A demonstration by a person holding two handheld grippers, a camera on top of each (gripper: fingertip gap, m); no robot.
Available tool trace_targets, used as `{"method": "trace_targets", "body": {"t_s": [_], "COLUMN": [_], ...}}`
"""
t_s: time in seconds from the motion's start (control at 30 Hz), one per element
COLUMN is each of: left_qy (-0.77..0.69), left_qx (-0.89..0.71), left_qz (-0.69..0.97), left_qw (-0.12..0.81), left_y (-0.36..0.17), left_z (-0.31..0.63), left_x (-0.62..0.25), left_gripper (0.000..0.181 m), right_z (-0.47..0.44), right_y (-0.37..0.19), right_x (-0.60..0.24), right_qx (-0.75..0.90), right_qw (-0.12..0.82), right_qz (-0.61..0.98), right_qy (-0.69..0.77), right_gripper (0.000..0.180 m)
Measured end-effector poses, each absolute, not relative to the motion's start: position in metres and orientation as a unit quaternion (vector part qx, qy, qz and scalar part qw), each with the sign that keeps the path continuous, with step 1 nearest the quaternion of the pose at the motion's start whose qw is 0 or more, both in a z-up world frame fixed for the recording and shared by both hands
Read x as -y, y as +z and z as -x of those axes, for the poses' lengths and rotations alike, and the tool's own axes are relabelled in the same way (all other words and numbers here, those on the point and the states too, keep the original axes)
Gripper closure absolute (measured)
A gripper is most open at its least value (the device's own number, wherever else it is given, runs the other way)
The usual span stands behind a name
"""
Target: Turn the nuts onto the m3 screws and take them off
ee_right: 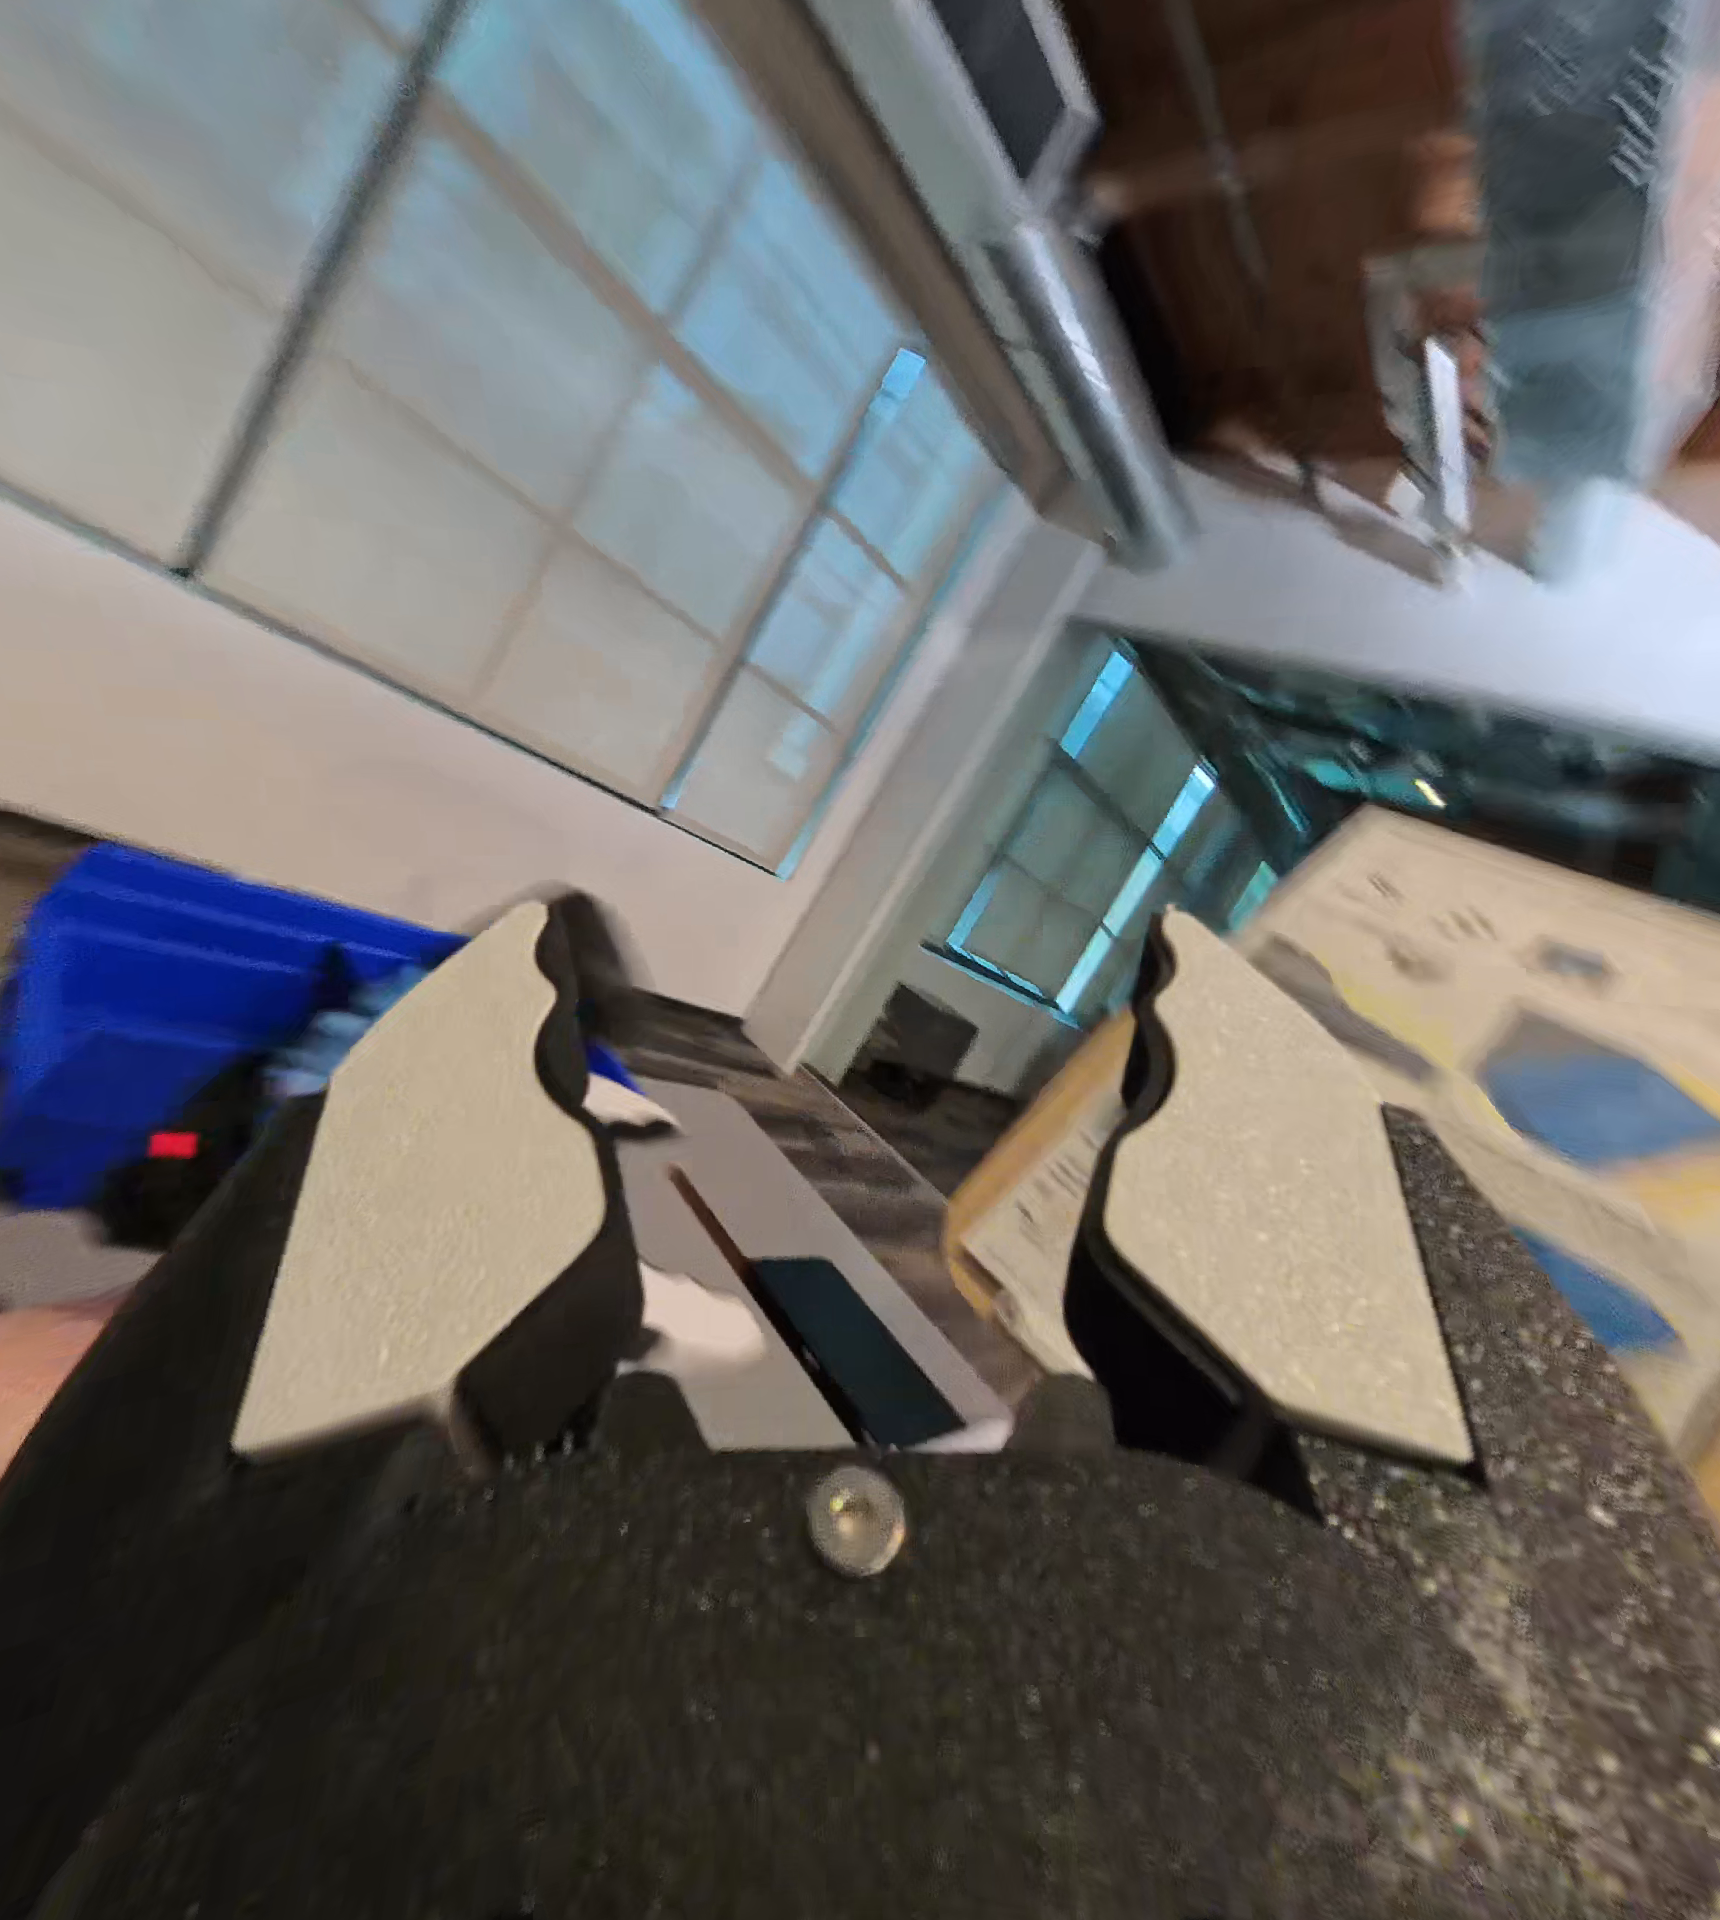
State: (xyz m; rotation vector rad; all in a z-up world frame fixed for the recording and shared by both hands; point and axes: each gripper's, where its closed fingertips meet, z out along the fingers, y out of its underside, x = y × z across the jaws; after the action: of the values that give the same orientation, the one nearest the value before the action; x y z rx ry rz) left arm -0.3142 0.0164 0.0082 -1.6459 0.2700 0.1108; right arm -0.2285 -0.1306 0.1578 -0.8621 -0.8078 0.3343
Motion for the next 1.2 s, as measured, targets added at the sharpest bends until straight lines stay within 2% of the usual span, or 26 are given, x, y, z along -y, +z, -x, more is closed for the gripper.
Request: {"method": "trace_targets", "body": {"t_s": [0.1,0.27,0.4,0.57,0.8,1.2], "left_qy": [0.022,-0.056,-0.089,-0.095,-0.050,0.102], "left_qx": [-0.102,-0.133,-0.220,-0.332,-0.463,-0.528], "left_qz": [0.667,0.554,0.474,0.372,0.213,0.141], "left_qw": [0.738,0.820,0.848,0.862,0.859,0.831], "left_y": [0.044,0.099,0.127,0.149,0.160,0.135], "left_z": [0.321,0.289,0.225,0.141,0.047,-0.010], "left_x": [-0.003,0.040,0.092,0.176,0.279,0.274], "left_gripper": [0.084,0.083,0.078,0.073,0.070,0.071], "right_z": [0.163,0.078,0.066,0.089,0.128,0.167], "right_y": [0.149,0.081,0.038,0.006,0.006,0.041], "right_x": [0.071,-0.005,-0.026,-0.033,-0.023,0.009], "right_qx": [0.270,0.177,0.191,0.240,0.294,0.332], "right_qw": [0.813,0.724,0.661,0.617,0.619,0.657], "right_qz": [0.502,0.666,0.718,0.740,0.720,0.673], "right_qy": [0.118,-0.015,-0.102,-0.121,-0.107,-0.067], "right_gripper": [0.079,0.079,0.078,0.077,0.077,0.077]}}
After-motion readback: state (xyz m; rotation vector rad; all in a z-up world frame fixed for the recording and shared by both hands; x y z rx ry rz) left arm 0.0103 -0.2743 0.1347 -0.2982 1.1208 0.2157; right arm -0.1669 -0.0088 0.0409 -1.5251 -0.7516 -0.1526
